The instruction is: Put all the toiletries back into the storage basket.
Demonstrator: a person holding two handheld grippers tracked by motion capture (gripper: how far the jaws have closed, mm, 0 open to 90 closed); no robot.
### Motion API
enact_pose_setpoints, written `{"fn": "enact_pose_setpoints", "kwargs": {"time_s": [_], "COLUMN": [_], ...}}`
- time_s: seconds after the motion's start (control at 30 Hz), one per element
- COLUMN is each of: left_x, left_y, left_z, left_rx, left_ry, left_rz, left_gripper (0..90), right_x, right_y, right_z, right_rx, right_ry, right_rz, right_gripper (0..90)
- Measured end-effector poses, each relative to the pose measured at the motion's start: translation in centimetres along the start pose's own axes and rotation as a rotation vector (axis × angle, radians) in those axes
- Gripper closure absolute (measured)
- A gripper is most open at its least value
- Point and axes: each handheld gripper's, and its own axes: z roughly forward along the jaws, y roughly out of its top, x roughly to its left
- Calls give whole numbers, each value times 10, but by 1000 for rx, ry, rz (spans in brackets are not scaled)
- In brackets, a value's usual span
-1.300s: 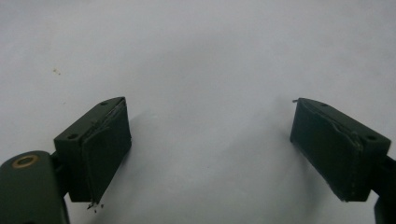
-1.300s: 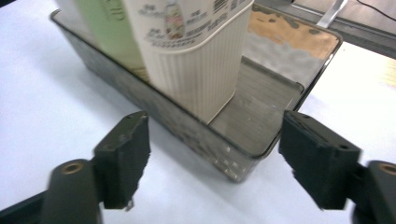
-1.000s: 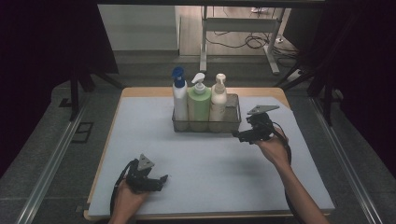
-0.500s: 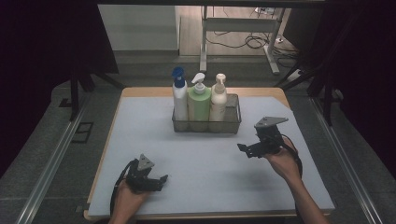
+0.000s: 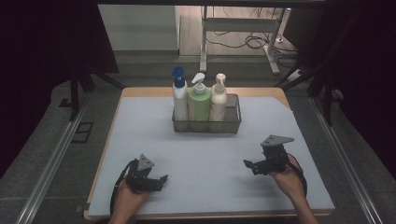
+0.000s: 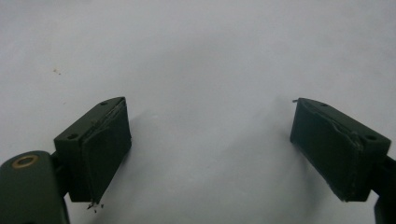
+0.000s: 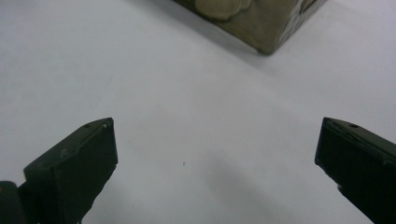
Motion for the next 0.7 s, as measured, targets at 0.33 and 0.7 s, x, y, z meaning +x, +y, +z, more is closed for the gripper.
{"fn": "enact_pose_setpoints", "kwargs": {"time_s": [0.33,0.7], "left_x": [0,0], "left_y": [0,0], "left_z": [0,0], "left_rx": [-1,3], "left_ry": [0,1], "left_rz": [0,4], "left_gripper": [121,121], "right_x": [1,1], "right_y": [-35,-51], "right_z": [14,23], "right_rx": [33,51], "right_ry": [2,-12], "right_rz": [26,29], "right_gripper": [0,0]}}
